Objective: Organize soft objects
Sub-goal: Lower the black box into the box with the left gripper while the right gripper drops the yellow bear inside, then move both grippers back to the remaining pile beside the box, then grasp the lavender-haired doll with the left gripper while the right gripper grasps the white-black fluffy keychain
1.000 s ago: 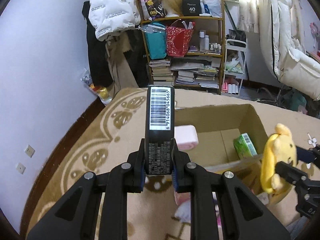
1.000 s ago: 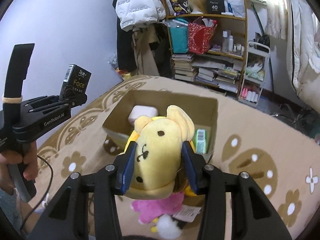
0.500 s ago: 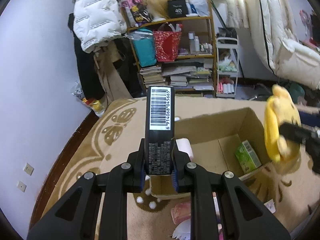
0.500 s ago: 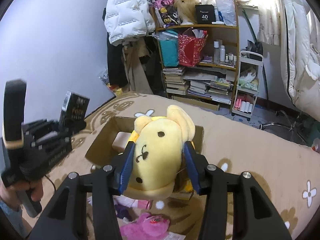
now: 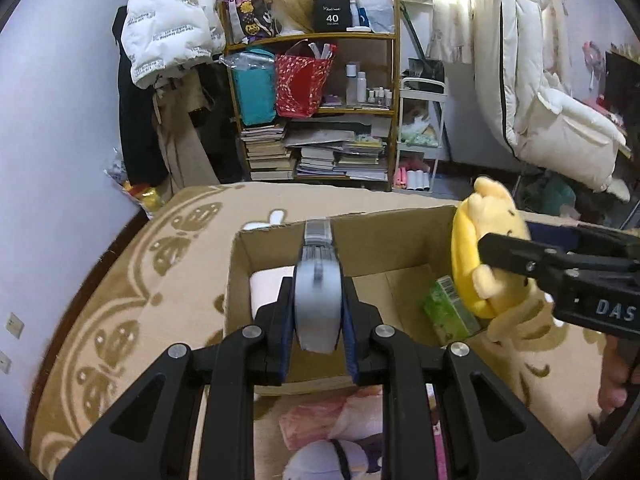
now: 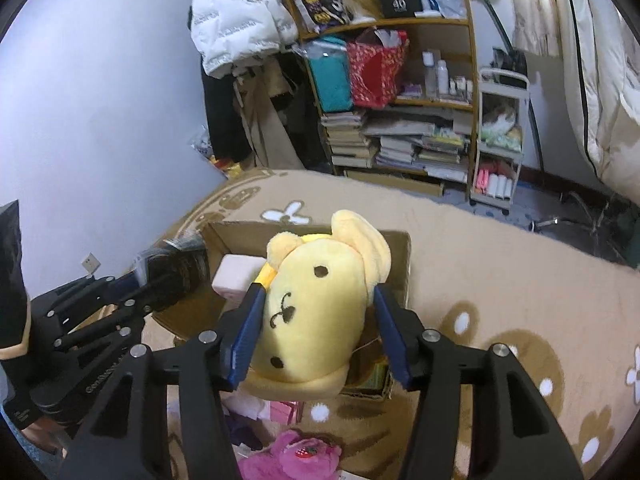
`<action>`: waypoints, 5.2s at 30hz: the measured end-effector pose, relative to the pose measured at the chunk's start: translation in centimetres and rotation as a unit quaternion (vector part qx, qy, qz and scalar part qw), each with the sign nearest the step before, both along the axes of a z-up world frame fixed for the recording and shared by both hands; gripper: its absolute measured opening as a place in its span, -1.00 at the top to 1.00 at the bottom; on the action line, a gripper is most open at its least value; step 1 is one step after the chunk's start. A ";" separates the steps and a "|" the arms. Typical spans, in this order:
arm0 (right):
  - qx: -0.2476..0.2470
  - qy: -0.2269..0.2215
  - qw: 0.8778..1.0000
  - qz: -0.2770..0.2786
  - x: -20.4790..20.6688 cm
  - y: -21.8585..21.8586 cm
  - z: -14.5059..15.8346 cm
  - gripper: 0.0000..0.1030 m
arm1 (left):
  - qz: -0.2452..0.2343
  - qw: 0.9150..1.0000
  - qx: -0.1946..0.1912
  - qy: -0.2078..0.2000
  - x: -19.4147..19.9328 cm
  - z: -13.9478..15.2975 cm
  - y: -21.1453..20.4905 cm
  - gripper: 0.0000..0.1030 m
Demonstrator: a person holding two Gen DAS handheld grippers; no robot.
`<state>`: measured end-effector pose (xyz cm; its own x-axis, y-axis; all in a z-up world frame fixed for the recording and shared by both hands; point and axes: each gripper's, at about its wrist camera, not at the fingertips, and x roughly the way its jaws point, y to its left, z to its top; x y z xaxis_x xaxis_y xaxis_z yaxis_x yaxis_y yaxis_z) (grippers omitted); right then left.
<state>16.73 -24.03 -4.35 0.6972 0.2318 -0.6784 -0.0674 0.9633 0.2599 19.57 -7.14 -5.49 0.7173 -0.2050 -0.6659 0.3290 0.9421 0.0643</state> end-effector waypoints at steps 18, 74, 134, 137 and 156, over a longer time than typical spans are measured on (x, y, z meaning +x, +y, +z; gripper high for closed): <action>0.012 0.007 1.000 -0.007 -0.5 0.0 0.4 -0.41 | 0.045 0.999 0.002 0.031 0.6 0.1 2.4 0.36; 0.025 0.187 0.982 -0.013 -11.3 1.8 -5.9 -0.67 | 0.065 0.978 -0.028 0.195 -5.9 -4.0 6.1 -0.97; 0.001 0.326 0.945 0.013 -8.5 3.8 -16.4 0.05 | 0.074 0.961 0.032 0.266 -2.4 -13.1 1.1 -0.97; 0.001 0.327 0.945 0.013 -8.5 3.7 -16.5 0.05 | 0.071 0.965 0.029 0.250 -2.4 -12.4 1.5 -0.97; -0.015 0.323 0.946 0.021 -9.6 3.6 -15.8 0.25 | 0.086 0.964 -0.026 0.249 -2.4 -11.9 4.4 -0.09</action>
